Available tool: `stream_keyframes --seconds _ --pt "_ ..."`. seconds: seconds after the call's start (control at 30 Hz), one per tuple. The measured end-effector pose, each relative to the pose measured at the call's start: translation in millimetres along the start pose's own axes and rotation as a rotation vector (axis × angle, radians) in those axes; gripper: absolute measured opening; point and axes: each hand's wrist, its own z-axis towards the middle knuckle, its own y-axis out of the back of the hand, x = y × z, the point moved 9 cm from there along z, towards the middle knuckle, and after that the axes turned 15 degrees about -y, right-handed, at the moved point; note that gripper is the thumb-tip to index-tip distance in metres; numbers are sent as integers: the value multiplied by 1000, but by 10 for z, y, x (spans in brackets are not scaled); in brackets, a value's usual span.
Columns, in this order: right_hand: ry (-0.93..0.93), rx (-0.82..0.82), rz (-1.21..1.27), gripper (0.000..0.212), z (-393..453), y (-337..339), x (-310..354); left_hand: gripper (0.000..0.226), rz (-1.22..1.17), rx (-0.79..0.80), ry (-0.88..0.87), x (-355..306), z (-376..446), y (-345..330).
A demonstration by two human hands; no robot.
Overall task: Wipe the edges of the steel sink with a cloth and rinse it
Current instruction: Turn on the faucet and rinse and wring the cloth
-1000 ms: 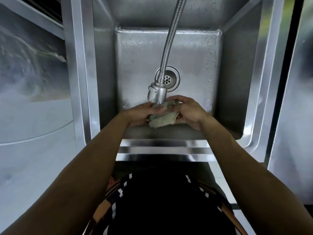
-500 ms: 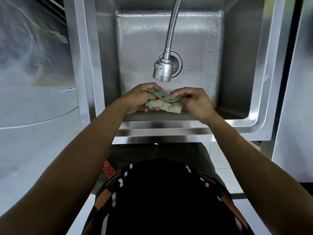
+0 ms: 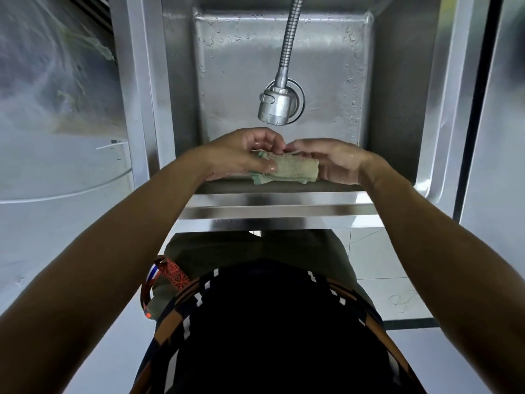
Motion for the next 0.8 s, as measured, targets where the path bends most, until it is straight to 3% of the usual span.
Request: stream_keyframes --seconds 0.07,0.13,0.2,0.3,0.43,0.53,0.67,0.8 --pt "-147 150 -216 44 30 -166 -39 39 180 1 -73 -113 31 7" --pt "-233 176 -448 36 26 -266 -9 40 398 30 -81 -214 57 16" --pt "-271 58 -641 21 20 -284 90 44 670 153 27 -199 69 -40" --pt "-169 -238 -924 22 -10 -265 332 35 895 246 185 -86 112 -109" --pt "45 -587 -1239 22 -71 -314 530 24 876 160 156 -24 233 -133" --pt "183 -790 -1505 26 -25 -367 601 24 865 156 279 134 316 -32" --pt "344 -901 -1677 30 124 -319 574 24 582 268 444 408 389 -62" --pt "399 -992 -1644 27 134 -117 643 16 548 205 336 372 586 -30"
